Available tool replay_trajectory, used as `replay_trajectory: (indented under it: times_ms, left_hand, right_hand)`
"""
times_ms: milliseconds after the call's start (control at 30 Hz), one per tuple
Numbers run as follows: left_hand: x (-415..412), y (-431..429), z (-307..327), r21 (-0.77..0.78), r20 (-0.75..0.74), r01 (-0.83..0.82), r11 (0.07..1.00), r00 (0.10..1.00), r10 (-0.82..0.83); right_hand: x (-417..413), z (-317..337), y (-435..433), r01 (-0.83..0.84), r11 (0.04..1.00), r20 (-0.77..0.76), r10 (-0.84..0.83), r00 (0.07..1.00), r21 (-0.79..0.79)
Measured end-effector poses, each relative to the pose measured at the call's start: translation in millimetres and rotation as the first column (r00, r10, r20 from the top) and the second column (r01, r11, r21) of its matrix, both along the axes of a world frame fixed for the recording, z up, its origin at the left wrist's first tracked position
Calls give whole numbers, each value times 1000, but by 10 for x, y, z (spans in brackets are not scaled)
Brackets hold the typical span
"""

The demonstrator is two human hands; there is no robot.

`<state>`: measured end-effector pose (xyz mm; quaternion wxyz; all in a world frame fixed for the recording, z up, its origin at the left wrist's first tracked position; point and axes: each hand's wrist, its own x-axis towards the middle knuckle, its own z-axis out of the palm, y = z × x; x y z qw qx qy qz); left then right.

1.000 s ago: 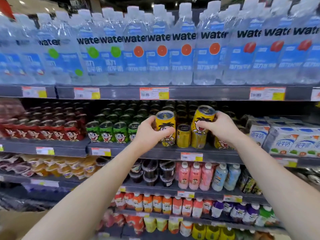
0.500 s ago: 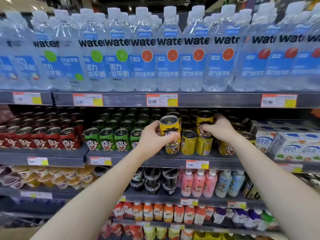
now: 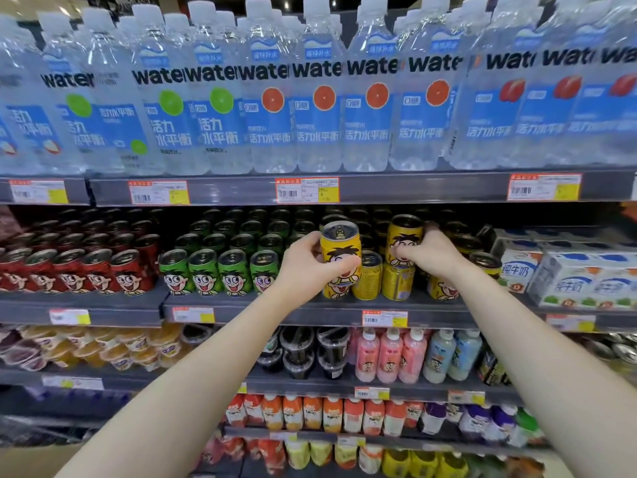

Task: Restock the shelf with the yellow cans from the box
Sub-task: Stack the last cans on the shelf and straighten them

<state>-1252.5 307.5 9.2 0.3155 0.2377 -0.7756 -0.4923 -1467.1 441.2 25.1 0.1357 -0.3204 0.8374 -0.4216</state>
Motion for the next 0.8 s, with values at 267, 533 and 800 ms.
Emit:
replay_trajectory:
  times_ms: [267,533,800]
  left_hand:
    - [-144,183,65,-42,25,-12,999,1000,13]
    - [-282,273,106,-68,41,-49,996,998,52]
    - [-279,224,167,-93,31,-41,995,999,44]
  right_hand:
    - [384,387,23,-147,971,-317,82,945,-186]
    - [558,511,65,-330,944,-307,307,901,-22]
    - [589,588,-63,-348,937,-227,337,914,-12]
